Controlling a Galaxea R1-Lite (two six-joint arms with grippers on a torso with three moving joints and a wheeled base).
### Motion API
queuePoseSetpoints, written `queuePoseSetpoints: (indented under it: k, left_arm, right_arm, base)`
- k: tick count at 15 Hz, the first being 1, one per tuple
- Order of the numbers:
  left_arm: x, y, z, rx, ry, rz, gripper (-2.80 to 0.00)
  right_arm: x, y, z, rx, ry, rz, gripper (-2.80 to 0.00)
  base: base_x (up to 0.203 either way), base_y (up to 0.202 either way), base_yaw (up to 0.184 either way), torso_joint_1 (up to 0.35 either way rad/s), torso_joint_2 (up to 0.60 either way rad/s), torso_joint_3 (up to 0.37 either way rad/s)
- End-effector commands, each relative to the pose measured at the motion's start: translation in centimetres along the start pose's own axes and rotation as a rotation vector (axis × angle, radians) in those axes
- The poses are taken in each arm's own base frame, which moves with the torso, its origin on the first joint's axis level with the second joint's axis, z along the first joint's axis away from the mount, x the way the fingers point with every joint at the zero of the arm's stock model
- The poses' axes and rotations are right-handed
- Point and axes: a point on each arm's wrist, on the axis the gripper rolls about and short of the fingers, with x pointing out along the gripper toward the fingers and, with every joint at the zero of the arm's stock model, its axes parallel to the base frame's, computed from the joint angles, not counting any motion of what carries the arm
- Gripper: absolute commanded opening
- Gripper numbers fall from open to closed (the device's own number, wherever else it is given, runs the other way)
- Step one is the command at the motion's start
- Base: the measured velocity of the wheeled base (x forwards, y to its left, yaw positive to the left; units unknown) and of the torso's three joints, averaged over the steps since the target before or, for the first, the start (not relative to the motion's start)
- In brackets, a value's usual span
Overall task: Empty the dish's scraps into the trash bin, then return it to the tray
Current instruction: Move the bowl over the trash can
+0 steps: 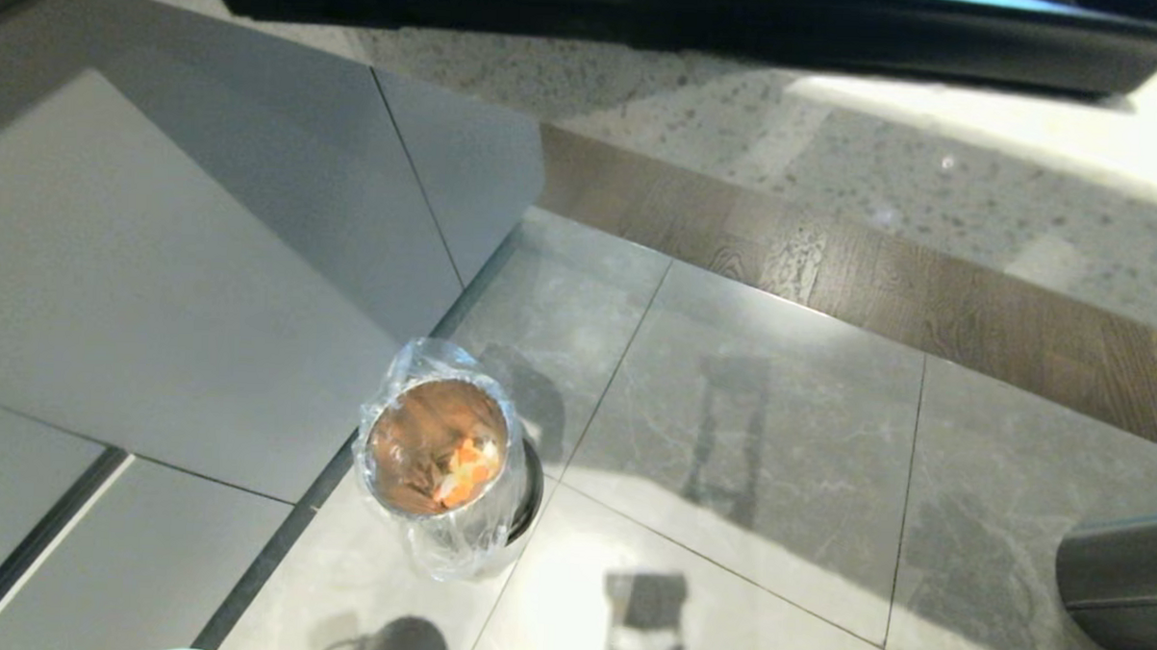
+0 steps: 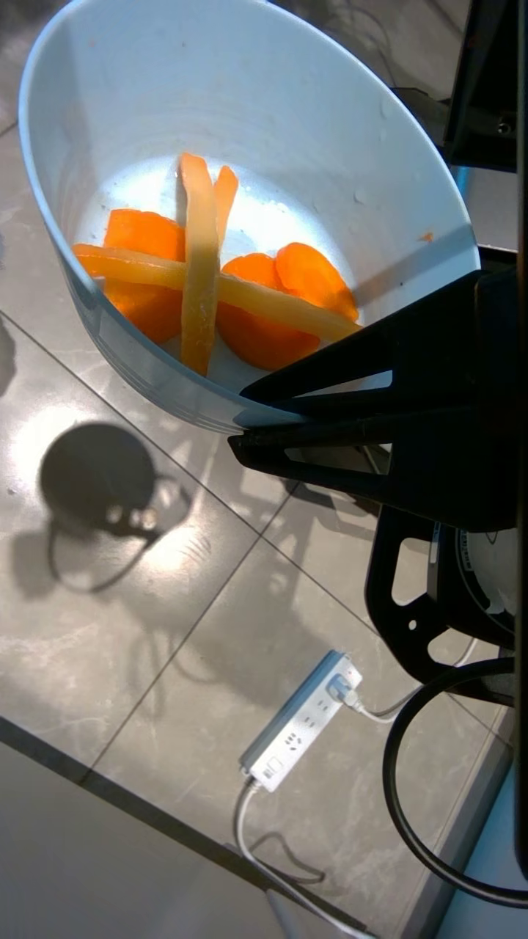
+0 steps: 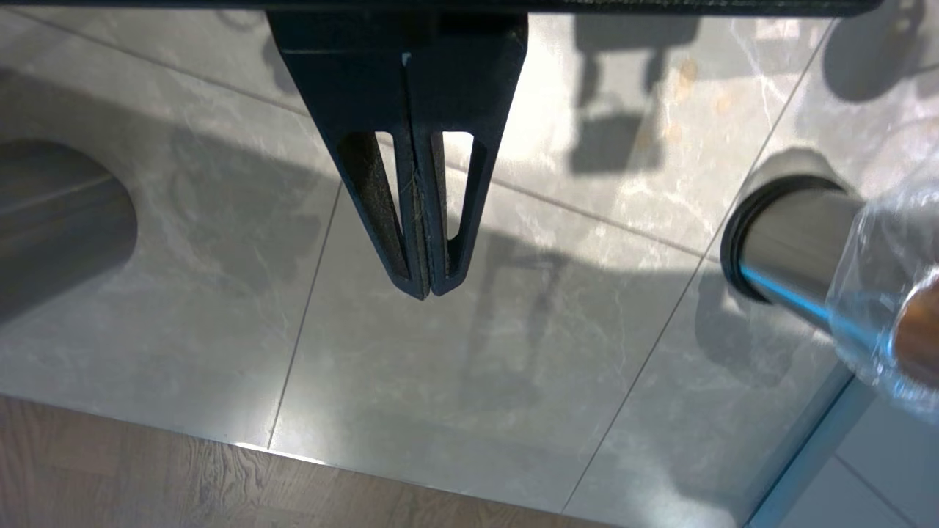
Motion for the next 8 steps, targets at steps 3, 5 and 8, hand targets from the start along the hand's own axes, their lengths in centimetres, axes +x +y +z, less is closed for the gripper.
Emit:
queuePoseSetpoints:
  k: [3, 5, 8]
  left_arm:
    - [-0.01, 0.01, -0.02, -0.002, 0.001, 0.0, -2.8]
    - [-0.1, 0.06, -0.07, -0.004, -0.008, -0.005, -2.8]
    - [-0.24, 0.14, -0.15, -0.009, -0.023, -0.012, -2.8]
  right_arm:
    - [0.0, 0.0, 0.01, 0.0, -0.001, 0.0, -2.8]
    - [-0.01, 0.0, 0.03, 0.0, -0.002, 0.0, -2.8]
    - [-0.01, 0.0, 0.03, 0.0, -0.002, 0.0, -2.8]
  base:
    - [-0.194, 0.0, 0.001, 0.002, 0.0, 0.001]
    - [-0.19, 0.0, -0.001, 0.002, 0.0, 0.004]
    - [-0.035, 0.0, 0.001, -0.005, 0.0, 0.002]
